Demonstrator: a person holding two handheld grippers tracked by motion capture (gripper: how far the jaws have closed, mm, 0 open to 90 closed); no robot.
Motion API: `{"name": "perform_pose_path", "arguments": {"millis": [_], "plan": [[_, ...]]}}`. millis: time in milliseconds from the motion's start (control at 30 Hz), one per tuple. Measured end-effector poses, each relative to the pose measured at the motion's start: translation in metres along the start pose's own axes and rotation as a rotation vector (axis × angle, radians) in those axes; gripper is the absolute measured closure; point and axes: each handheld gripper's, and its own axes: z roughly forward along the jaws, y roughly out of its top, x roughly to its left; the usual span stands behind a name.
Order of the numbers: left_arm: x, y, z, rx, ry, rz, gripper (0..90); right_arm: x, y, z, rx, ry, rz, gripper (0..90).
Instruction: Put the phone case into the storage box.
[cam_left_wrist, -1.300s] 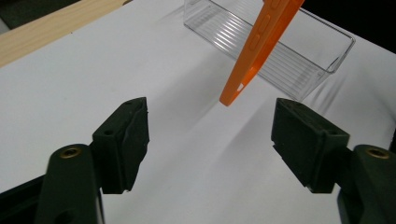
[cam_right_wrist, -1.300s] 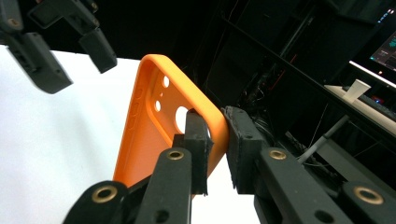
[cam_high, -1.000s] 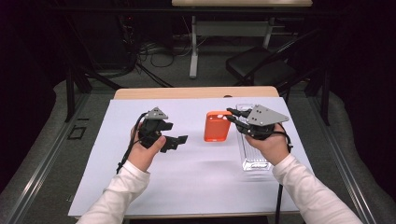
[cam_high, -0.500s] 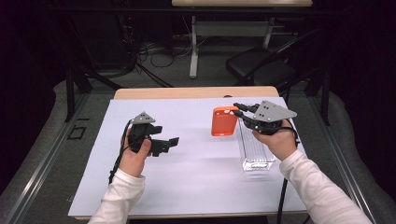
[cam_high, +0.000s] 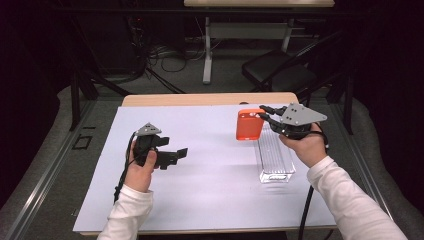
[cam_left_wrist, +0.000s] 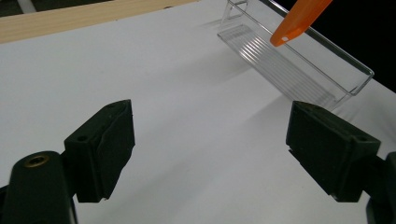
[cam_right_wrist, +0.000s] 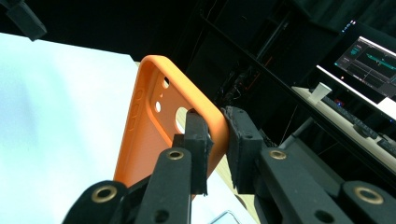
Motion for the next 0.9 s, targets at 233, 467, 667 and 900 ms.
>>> {"name": "perform_pose_path", "arguments": {"millis": [233, 467, 667, 900], "plan": [[0.005, -0.003, -0.004, -0.005, 0.003, -0.011, 15.6, -0.012, -0.003, 0.001, 0.009, -0.023, -0.006, 79.9], [0.009, -0.007, -0.004, 0.004, 0.014, -0.006, 15.6, -0.026, -0.004, 0.003, 0.041, -0.050, -0.030, 79.9], [0.010, -0.007, -0.005, 0.000, -0.002, -0.010, 15.6, -0.037, -0.004, 0.008, 0.057, -0.074, -0.034, 79.9], [0.012, -0.009, -0.005, 0.011, -0.002, -0.008, 15.6, -0.052, -0.006, 0.011, 0.083, -0.106, -0.042, 79.9]]}}
